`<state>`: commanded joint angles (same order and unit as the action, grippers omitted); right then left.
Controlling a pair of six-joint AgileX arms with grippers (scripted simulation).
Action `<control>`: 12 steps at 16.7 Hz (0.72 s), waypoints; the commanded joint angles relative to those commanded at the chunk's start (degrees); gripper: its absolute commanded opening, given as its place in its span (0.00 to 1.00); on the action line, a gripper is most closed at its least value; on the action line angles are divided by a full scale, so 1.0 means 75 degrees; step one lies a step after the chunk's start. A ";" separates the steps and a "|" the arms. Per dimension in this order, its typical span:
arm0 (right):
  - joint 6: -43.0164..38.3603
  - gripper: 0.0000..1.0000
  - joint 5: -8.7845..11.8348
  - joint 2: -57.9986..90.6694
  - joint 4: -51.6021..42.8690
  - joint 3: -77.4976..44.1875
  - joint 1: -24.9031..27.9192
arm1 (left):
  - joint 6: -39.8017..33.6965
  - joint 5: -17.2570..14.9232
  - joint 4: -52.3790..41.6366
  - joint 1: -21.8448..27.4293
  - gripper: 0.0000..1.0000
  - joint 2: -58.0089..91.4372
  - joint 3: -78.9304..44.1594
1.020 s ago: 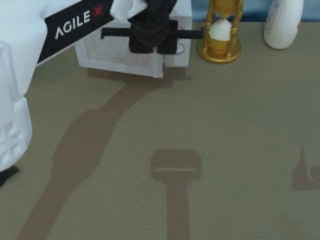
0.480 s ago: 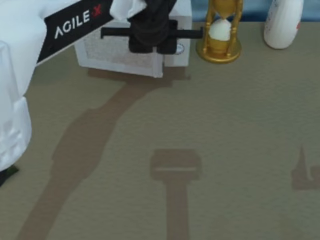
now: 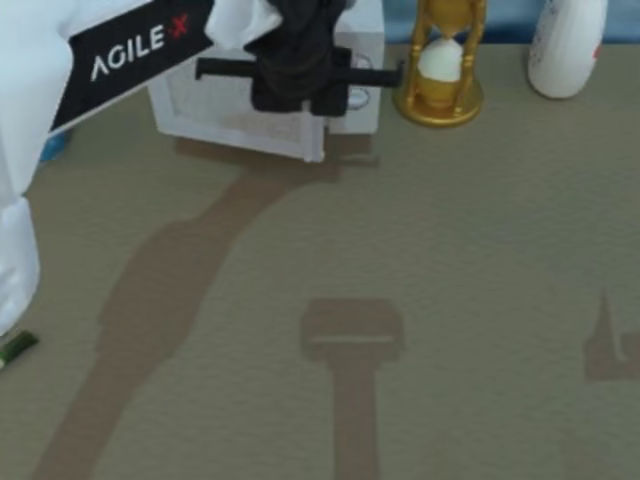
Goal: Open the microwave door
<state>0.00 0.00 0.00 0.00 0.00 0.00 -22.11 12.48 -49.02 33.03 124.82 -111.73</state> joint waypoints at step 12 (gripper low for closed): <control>0.0000 1.00 0.0000 0.0000 0.0000 0.0000 0.0000 | 0.0409 -0.0221 0.0334 -0.0071 0.00 -0.0412 0.0650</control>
<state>0.00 0.00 0.00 0.00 0.00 0.00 -19.04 10.82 -46.51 32.50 121.72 -106.85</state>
